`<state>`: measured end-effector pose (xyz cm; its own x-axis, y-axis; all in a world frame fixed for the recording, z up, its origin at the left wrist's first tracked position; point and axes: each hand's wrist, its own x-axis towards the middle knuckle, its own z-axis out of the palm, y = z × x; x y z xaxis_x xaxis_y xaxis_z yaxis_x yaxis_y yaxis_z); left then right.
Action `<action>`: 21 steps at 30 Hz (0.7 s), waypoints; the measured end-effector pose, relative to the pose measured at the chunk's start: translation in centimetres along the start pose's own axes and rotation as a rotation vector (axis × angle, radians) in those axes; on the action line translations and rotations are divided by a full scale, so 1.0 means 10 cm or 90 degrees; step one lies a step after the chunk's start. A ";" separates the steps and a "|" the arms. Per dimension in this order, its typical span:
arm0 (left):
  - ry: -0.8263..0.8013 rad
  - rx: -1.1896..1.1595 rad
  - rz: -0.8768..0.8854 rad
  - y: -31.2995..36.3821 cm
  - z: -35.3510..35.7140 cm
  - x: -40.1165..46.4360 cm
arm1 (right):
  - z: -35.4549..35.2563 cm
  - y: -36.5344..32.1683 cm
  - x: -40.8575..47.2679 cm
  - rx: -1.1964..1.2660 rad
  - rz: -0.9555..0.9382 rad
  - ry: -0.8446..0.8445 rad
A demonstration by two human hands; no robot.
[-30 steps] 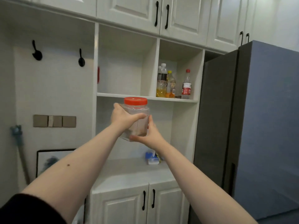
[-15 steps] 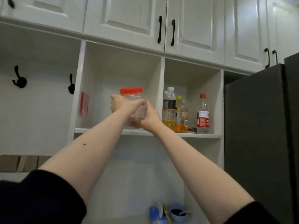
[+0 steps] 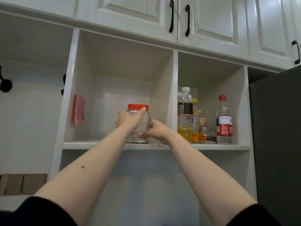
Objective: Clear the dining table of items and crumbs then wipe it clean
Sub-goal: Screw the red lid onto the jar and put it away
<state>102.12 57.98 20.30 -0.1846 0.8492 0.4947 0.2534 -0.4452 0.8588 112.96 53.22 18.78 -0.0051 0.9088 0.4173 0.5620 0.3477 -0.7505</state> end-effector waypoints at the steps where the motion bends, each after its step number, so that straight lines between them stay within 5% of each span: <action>1: 0.001 -0.001 0.012 -0.04 0.01 0.03 | 0.00 0.03 0.05 0.012 0.012 0.004; 8: -0.033 0.016 0.093 -0.30 0.19 0.17 | 0.09 0.17 0.28 -0.102 0.063 0.192; 21: -0.191 0.053 0.119 -0.36 0.36 0.14 | 0.11 0.33 0.27 -0.214 0.070 0.334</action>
<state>104.39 61.79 17.38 0.1556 0.8062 0.5709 0.3346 -0.5867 0.7374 113.88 57.10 16.91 0.4259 0.6713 0.6066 0.7657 0.0897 -0.6369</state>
